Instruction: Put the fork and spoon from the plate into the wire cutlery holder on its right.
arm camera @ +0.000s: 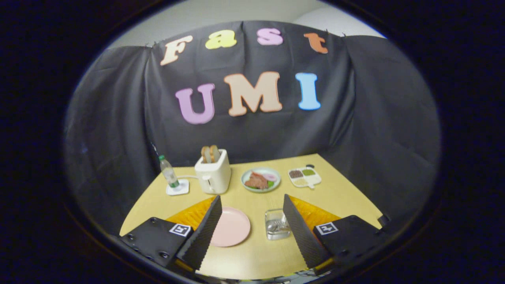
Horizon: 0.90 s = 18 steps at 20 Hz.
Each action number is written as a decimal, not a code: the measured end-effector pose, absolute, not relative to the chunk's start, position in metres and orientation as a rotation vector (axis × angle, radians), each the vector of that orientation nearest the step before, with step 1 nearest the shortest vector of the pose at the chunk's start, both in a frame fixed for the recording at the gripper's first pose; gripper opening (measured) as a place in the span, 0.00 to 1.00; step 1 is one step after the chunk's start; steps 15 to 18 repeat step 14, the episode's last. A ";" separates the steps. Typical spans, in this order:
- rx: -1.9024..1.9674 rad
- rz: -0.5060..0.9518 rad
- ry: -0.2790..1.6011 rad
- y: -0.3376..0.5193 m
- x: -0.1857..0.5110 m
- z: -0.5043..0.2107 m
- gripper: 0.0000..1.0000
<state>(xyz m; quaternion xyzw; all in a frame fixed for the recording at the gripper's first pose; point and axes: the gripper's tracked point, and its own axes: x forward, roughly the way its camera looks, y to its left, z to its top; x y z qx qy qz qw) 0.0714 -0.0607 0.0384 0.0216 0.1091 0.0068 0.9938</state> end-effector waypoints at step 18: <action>0.084 0.009 -0.139 -0.021 0.056 0.102 0.98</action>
